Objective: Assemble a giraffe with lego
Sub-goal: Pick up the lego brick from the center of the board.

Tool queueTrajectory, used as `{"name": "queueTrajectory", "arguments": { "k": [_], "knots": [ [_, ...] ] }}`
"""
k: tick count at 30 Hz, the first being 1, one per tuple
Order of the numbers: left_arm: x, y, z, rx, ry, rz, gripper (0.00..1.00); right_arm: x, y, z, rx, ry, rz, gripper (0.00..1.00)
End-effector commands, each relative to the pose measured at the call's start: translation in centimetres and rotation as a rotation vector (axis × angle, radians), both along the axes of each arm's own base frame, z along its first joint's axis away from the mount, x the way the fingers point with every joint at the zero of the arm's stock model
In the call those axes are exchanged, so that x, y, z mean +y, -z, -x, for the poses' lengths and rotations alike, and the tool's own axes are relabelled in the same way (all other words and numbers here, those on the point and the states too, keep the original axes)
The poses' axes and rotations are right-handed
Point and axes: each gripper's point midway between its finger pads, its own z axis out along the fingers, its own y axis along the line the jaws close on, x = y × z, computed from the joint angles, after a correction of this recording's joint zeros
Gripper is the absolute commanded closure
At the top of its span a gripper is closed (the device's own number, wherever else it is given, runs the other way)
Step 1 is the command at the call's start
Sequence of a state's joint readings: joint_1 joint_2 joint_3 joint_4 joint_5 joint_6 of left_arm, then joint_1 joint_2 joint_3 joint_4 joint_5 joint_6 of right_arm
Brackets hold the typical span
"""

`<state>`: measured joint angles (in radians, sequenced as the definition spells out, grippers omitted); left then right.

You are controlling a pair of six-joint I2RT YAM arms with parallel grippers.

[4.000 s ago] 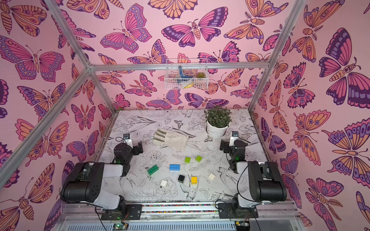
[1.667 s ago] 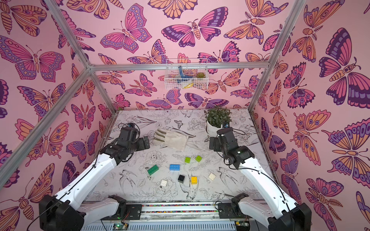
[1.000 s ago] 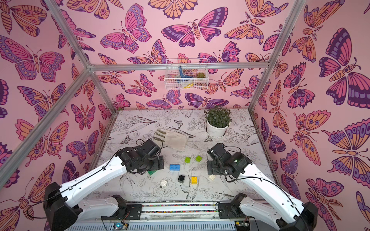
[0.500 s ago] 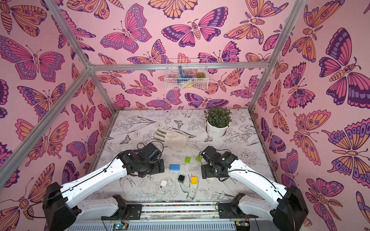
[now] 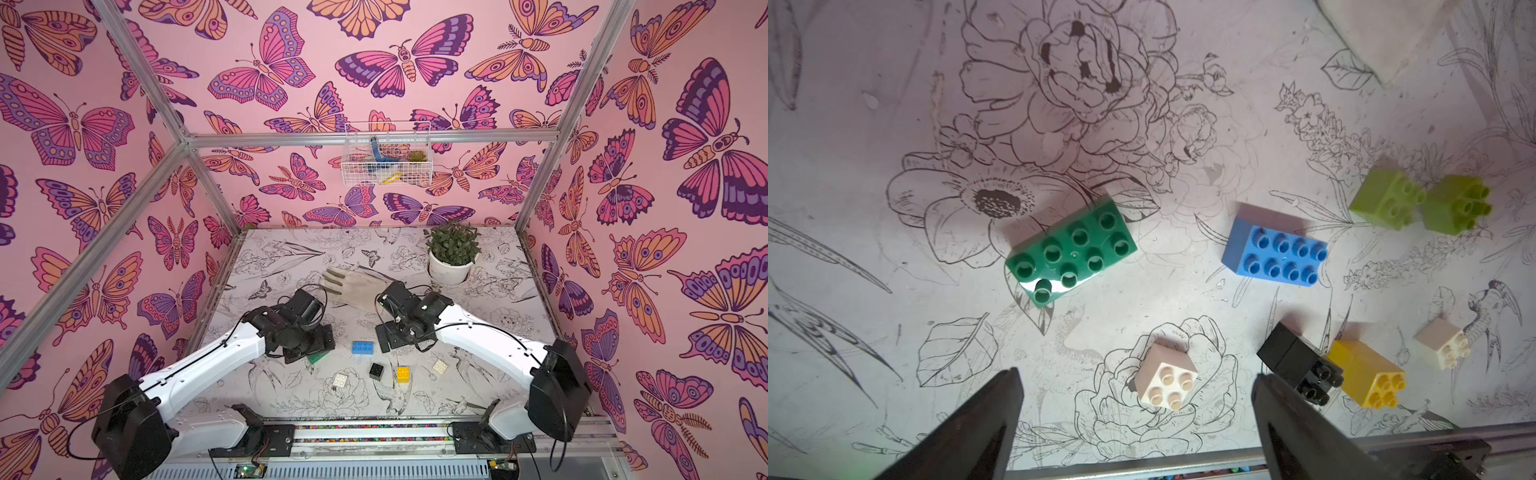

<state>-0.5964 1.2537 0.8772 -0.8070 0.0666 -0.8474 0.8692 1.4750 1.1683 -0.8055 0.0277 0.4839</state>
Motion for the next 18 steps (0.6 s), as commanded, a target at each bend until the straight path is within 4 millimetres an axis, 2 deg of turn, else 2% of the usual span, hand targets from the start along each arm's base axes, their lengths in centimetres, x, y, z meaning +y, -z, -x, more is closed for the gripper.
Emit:
{"name": "queueTrajectory", "arguments": {
  "k": [1, 5, 6, 14, 18],
  "knots": [
    [1.1, 1.0, 0.8, 0.050, -0.074, 0.017, 0.07, 1.7, 0.4, 0.1, -0.025, -0.193, 0.006, 0.00],
    [2.2, 1.6, 1.3, 0.067, -0.137, 0.037, 0.07, 3.6, 1.0, -0.1, -0.026, -0.325, 0.003, 0.02],
    [2.4, 1.9, 1.5, 0.080, -0.144, 0.039, 0.07, 4.1, 1.8, -0.2, -0.020, -0.353, 0.019, 0.02],
    [3.8, 2.4, 2.7, 0.108, -0.233, 0.074, 0.07, 7.8, 4.0, -1.4, -0.008, -0.470, 0.018, 0.06],
    [4.4, 2.6, 3.2, 0.115, -0.261, 0.082, 0.07, 9.2, 5.3, -0.6, 0.002, -0.546, 0.044, 0.07]
  ]
}}
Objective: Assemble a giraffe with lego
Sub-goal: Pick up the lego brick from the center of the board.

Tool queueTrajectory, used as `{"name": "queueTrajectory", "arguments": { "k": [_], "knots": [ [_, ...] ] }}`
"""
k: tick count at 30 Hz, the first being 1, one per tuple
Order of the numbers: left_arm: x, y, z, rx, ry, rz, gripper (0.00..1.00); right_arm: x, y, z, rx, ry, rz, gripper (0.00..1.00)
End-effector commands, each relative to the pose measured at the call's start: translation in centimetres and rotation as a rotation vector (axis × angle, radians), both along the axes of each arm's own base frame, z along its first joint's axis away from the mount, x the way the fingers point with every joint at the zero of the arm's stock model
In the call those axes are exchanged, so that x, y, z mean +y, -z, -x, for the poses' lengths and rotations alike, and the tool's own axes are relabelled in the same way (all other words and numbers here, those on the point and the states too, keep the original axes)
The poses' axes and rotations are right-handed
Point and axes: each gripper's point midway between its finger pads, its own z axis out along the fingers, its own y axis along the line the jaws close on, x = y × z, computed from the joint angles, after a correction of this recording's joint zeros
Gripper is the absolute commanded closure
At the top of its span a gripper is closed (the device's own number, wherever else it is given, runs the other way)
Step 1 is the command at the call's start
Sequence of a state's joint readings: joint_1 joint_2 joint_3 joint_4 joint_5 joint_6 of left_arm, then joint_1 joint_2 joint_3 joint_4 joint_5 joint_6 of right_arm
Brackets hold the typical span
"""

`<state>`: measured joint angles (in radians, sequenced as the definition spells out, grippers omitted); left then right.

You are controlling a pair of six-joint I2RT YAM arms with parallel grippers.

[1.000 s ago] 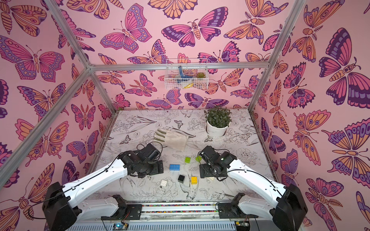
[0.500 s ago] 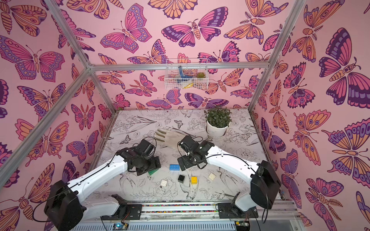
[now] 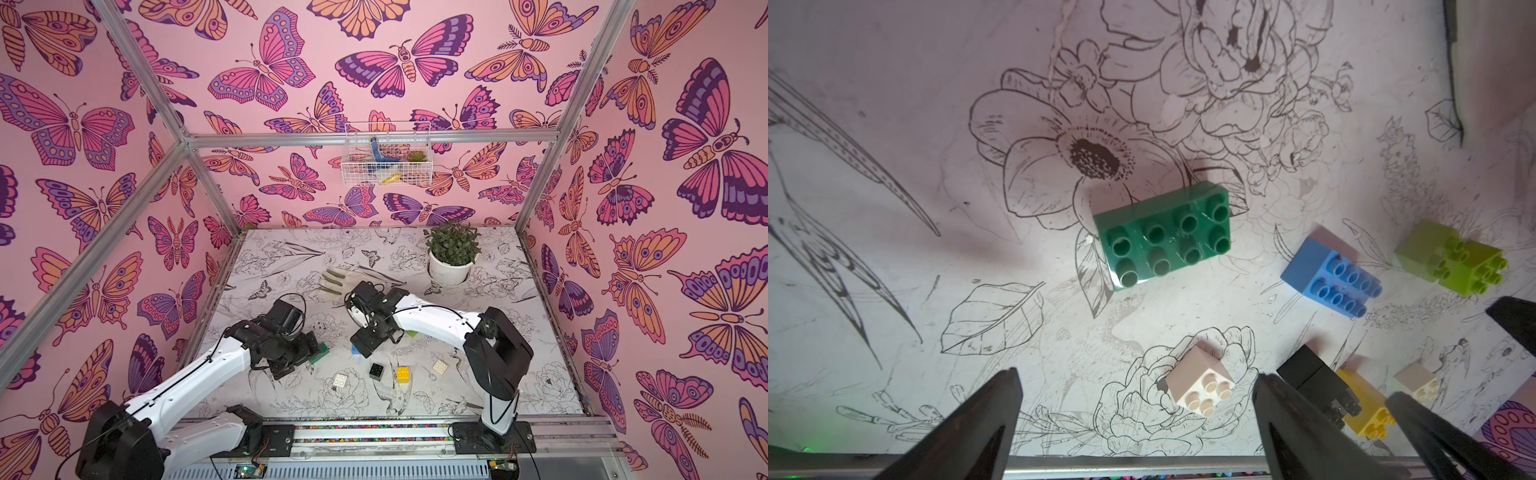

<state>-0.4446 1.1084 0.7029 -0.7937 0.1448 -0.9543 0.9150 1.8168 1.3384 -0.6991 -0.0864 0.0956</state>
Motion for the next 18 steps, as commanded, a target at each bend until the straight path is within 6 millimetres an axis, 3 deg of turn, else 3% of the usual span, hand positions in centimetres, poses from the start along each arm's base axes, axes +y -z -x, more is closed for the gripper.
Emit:
{"name": "queueTrajectory", "arguments": {
  "k": [1, 6, 13, 18],
  "knots": [
    [0.6, 0.4, 1.1, 0.039, -0.030, 0.006, 0.07, 1.8, 0.2, 1.0, -0.007, -0.109, -0.009, 0.08],
    [0.9, 0.3, 1.2, 0.035, -0.038, 0.009, 0.06, 1.9, 1.8, 1.7, 0.003, -0.150, 0.025, 0.13],
    [1.1, -0.1, 1.1, 0.028, -0.032, 0.007, 0.07, 1.8, 3.7, 0.9, -0.015, -0.177, 0.077, 0.13],
    [1.4, 0.2, 1.5, 0.035, -0.029, 0.000, 0.07, 2.5, 4.2, 0.1, -0.037, -0.176, 0.082, 0.21]
  ]
}}
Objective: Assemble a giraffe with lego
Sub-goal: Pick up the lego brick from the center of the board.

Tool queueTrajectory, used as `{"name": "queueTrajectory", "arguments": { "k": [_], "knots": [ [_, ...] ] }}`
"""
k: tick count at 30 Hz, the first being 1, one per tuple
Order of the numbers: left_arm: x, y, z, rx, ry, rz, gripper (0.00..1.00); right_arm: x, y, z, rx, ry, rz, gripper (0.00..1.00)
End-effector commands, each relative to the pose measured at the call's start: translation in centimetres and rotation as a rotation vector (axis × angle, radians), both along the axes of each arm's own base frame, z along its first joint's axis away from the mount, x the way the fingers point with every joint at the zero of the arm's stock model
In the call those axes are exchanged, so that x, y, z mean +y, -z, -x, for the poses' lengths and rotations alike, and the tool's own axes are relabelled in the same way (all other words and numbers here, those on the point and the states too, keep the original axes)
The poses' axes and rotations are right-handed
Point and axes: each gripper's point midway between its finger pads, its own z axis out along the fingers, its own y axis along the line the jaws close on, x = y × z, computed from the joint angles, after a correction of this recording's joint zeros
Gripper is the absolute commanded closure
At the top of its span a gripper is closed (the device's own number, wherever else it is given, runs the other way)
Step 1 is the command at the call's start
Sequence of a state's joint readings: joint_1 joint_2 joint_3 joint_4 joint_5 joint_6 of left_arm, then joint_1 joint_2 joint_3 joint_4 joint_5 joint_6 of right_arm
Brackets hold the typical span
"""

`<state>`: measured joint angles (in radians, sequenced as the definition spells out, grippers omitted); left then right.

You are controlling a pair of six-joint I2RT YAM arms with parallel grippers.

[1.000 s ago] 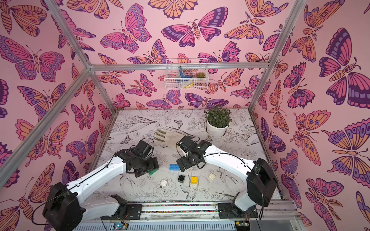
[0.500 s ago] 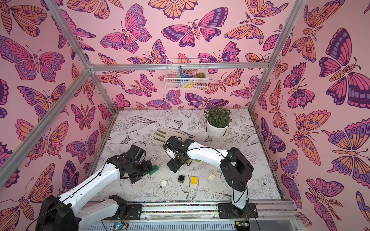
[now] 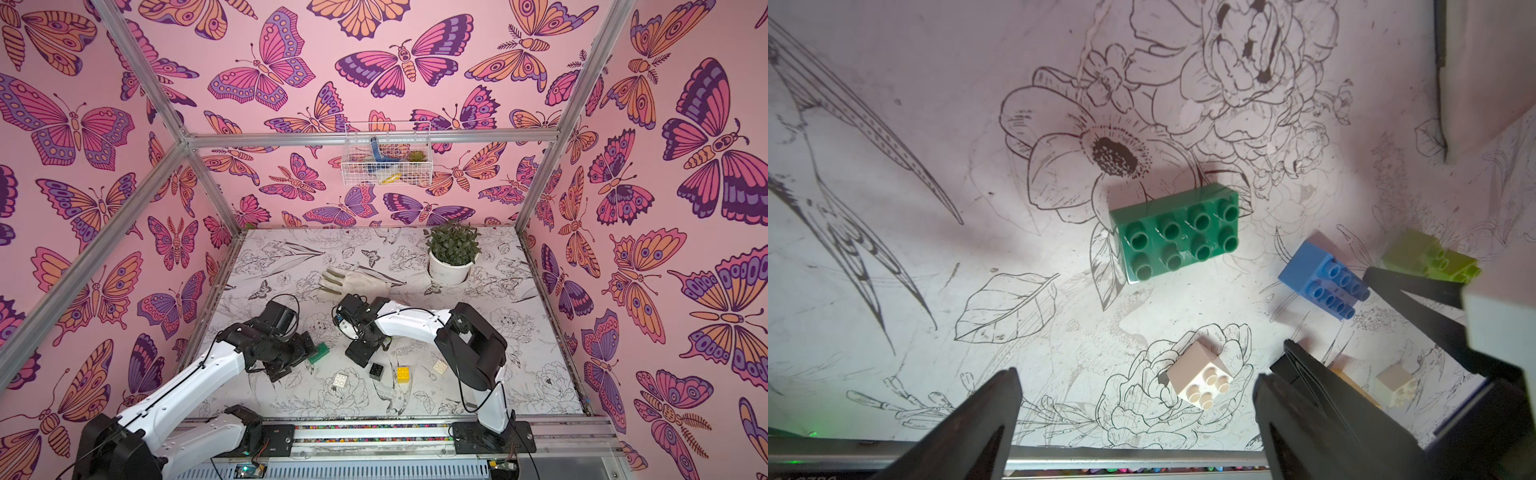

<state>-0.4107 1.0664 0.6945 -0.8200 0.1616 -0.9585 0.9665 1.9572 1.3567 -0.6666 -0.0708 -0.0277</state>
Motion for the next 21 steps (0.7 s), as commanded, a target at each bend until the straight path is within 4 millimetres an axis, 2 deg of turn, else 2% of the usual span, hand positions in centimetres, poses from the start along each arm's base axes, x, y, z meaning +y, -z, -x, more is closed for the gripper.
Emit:
{"name": "queueTrajectory", "arguments": {
  "k": [1, 6, 9, 12, 18, 21],
  "knots": [
    [0.8, 0.6, 1.3, 0.037, 0.001, -0.016, 0.07, 1.2, -0.4, -1.3, -0.051, -0.011, -0.014, 0.23],
    [0.9, 0.9, 1.6, 0.038, -0.005, -0.008, 0.07, 1.8, 0.0, -1.8, -0.050, -0.016, -0.009, 0.25],
    [1.0, 0.8, 1.7, 0.037, -0.009, -0.004, 0.07, 1.6, 0.4, -1.5, -0.039, -0.025, 0.002, 0.34],
    [0.9, 0.8, 1.6, 0.039, 0.001, -0.001, 0.07, 0.8, 0.8, -1.1, -0.035, -0.033, 0.021, 0.44],
    [0.6, 0.6, 1.4, 0.040, 0.020, 0.002, 0.07, -0.8, 1.0, -0.1, -0.032, -0.039, 0.037, 0.46],
    [0.5, 0.6, 1.1, 0.042, 0.033, -0.001, 0.07, -1.0, 0.9, -0.1, -0.046, -0.039, 0.032, 0.60]
  ]
}}
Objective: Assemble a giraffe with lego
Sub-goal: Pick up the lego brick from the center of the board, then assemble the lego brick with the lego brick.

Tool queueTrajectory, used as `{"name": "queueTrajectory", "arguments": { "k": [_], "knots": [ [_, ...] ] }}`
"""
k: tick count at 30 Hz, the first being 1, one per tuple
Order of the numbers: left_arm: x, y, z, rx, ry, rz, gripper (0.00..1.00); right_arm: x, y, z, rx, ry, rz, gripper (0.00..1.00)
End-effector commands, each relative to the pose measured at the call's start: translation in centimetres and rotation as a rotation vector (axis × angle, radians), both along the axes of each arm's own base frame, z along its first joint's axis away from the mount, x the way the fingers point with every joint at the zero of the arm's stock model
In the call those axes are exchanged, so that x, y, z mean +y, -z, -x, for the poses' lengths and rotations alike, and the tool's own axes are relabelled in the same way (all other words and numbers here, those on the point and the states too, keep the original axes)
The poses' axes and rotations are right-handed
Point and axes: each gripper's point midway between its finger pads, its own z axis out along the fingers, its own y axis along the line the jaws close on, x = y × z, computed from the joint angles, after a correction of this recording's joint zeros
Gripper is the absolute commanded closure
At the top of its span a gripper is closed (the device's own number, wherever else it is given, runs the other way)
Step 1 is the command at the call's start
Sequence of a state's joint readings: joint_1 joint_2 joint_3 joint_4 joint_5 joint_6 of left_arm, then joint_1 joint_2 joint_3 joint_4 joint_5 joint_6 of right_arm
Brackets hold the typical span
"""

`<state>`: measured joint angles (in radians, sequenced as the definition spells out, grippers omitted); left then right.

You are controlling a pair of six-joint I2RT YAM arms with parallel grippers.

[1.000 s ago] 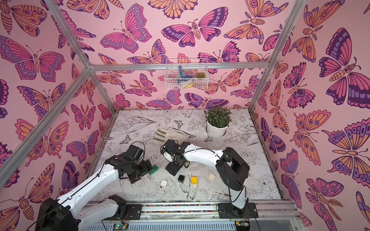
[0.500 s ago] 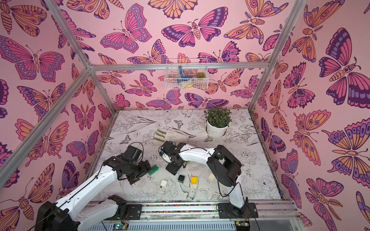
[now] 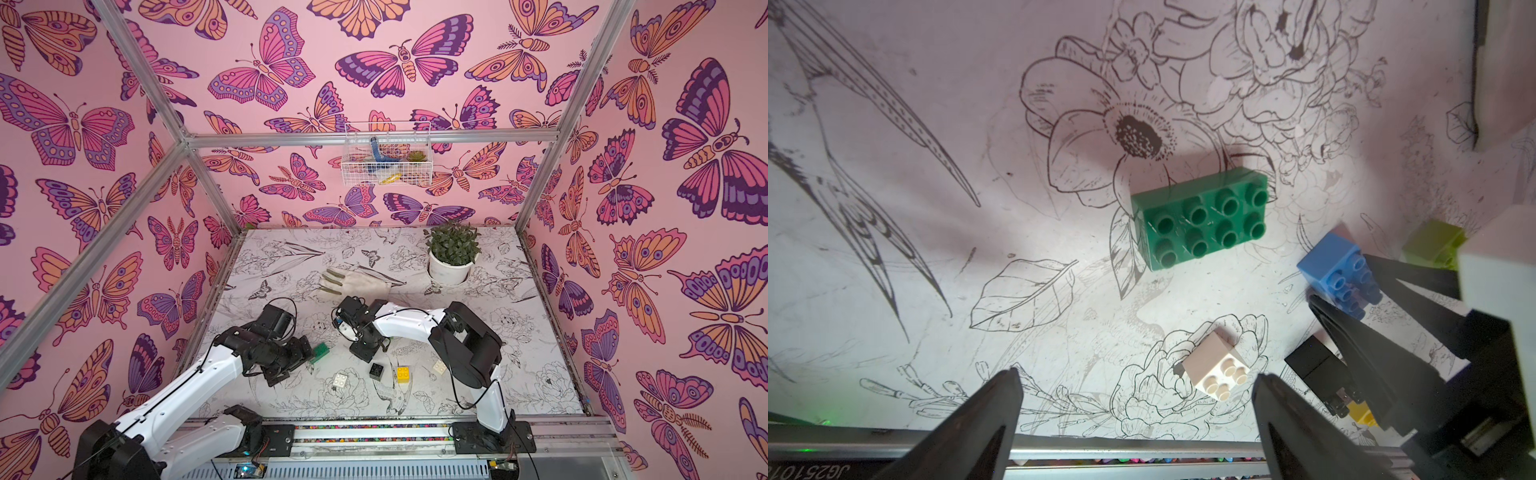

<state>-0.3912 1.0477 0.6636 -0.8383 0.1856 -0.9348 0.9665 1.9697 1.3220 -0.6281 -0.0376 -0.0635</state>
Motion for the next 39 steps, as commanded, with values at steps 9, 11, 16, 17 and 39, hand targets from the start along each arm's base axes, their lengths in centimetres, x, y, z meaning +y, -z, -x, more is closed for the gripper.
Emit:
{"name": "queueTrajectory", "arguments": {
  "k": [9, 11, 16, 17, 39],
  "knots": [
    [-0.3, -0.5, -0.4, 0.007, 0.035, 0.006, 0.07, 0.8, -1.8, -0.8, -0.056, -0.001, -0.050, 0.77],
    [-0.4, -0.6, -0.3, 0.006, 0.036, 0.010, 0.07, 0.5, -2.6, -0.8, -0.069, 0.007, -0.061, 0.80],
    [-0.8, -1.0, -0.4, -0.016, 0.072, 0.015, 0.07, -1.9, -6.9, 0.0, -0.127, 0.018, -0.076, 0.85],
    [-0.9, -1.1, -0.4, -0.017, 0.089, 0.013, 0.07, -2.5, -8.0, 0.4, -0.131, 0.016, -0.079, 0.86],
    [-5.7, -1.9, -1.4, -0.093, 0.294, 0.036, 0.06, -7.4, -10.4, 6.9, -0.077, -0.187, -0.053, 0.93]
  ]
}}
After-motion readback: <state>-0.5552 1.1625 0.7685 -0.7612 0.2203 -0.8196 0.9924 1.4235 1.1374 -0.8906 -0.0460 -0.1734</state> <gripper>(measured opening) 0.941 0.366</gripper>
